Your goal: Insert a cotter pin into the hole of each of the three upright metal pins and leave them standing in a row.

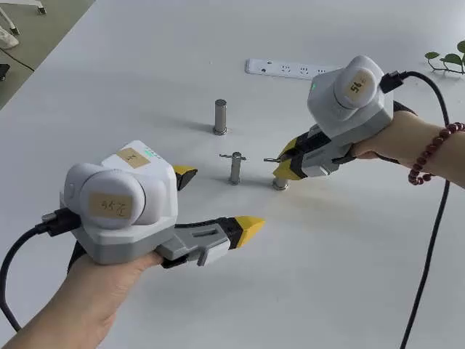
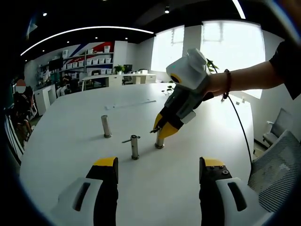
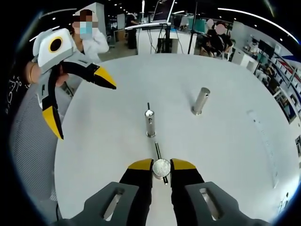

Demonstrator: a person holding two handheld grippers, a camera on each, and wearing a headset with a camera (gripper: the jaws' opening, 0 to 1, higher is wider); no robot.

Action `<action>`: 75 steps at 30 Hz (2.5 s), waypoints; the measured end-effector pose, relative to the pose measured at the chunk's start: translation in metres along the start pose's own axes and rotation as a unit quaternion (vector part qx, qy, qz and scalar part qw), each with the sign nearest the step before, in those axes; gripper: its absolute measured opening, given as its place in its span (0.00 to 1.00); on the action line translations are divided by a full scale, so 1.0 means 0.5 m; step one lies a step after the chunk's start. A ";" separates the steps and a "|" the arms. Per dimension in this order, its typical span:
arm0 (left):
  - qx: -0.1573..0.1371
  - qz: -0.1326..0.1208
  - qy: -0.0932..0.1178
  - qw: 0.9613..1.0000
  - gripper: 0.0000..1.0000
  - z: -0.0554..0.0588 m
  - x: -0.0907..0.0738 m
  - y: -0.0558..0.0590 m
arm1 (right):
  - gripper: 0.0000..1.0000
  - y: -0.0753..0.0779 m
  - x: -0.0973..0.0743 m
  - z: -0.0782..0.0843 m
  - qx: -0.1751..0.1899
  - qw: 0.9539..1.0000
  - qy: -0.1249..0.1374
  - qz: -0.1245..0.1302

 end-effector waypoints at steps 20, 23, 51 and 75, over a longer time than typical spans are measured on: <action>-0.002 0.006 -0.004 1.000 0.69 0.000 0.001 0.003 | 0.13 -0.003 0.004 0.015 0.005 1.000 -0.011 -0.010; -0.001 0.005 -0.005 1.000 0.70 0.001 0.000 0.002 | 0.15 -0.004 0.000 0.014 0.006 1.000 -0.007 -0.006; -0.009 -0.006 0.009 1.000 0.80 0.000 -0.011 -0.010 | 0.32 0.008 -0.012 -0.086 0.114 0.985 0.131 -0.002; -0.008 -0.020 0.028 0.999 0.94 0.007 -0.014 -0.018 | 0.42 0.057 0.099 -0.176 0.149 0.967 0.202 0.044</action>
Point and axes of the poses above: the centre of the closed fingertips' face, and the gripper's own axes: x roughly forward along the fingers, y roughly to its right, z roughly out of its underside, the point moved 9 cm from there along -x, roughly backward along the fingers, and after that the axes turned 14 degrees about x, right-handed, at the moved point
